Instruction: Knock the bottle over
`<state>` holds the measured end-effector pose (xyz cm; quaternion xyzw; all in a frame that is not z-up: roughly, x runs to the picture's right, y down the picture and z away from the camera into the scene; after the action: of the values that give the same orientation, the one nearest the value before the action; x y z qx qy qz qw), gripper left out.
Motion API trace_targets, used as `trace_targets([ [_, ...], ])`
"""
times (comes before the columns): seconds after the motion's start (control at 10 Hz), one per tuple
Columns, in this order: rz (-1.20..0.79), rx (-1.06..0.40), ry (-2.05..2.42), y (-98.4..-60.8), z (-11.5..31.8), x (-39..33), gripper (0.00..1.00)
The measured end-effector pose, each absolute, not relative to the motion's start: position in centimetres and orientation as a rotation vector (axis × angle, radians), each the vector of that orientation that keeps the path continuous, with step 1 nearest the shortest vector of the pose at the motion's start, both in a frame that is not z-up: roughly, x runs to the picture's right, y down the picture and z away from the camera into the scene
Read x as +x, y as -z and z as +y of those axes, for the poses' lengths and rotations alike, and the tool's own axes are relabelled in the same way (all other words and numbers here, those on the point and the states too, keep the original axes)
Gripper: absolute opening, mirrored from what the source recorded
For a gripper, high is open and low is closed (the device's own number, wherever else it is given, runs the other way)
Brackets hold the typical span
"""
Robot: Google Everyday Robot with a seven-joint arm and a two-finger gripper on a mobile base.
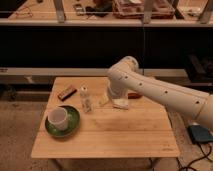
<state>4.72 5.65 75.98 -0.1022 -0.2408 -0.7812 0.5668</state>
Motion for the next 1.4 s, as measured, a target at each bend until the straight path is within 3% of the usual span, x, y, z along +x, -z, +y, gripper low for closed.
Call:
trace_targets([
  [0.5, -0.566, -0.24, 1.836, -76.0, 5.6, 4.7, 0.8],
  [0.7, -0.581, -0.216, 1.82, -76.1, 5.4, 4.4, 0.74],
  [1.4, -0.742, 0.038, 1.518, -80.3, -0.7, 4.1, 0.06],
])
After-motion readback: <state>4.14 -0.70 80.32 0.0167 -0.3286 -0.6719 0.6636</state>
